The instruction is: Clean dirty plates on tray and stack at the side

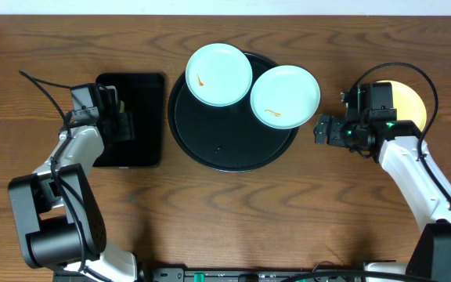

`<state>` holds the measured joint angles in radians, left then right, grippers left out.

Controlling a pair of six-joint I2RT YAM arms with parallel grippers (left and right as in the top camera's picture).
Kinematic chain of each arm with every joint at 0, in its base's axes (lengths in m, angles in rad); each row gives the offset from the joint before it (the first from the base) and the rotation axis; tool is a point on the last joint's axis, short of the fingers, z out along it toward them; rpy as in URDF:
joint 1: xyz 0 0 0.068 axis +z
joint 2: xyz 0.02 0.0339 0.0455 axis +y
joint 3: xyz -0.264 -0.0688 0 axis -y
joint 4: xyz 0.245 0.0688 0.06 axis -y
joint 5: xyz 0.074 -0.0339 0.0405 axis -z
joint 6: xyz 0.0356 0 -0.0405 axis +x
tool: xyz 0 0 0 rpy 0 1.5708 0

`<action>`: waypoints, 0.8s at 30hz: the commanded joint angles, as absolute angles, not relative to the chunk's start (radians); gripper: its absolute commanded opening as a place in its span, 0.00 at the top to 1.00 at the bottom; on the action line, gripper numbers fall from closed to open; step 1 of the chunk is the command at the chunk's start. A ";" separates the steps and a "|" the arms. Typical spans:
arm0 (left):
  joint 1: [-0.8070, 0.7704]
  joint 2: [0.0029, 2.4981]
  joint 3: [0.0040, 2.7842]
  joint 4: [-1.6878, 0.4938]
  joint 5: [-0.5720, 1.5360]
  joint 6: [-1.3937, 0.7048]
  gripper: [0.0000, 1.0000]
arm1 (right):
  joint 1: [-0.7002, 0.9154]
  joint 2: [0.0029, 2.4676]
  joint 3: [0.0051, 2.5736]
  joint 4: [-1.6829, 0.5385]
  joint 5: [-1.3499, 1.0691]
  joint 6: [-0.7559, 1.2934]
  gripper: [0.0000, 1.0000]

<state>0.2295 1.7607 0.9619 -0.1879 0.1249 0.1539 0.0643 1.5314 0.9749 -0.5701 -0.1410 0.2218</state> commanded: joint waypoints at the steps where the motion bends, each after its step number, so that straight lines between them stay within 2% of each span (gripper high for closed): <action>1: 0.229 1.771 0.970 -0.204 0.313 0.139 0.34 | 0.069 1.534 0.976 -0.568 -0.139 0.213 0.02; 5: 0.229 1.771 0.970 -0.204 0.387 0.122 0.34 | 0.069 1.534 0.976 -0.568 -0.139 0.213 0.02; 10: 0.231 1.749 0.971 -0.201 0.368 0.122 0.34 | 0.069 1.534 0.976 -0.568 -0.139 0.213 0.01; 21: 0.231 1.614 0.971 -0.192 0.240 0.114 0.32 | 0.069 1.534 0.976 -0.568 -0.139 0.216 0.01; 22: 0.231 1.614 0.971 -0.192 0.207 0.096 0.27 | 0.069 1.534 0.976 -0.568 -0.139 0.216 0.01; 24: 0.231 1.622 0.971 -0.192 0.118 0.038 0.24 | 0.069 1.534 0.976 -0.568 -0.139 0.216 0.01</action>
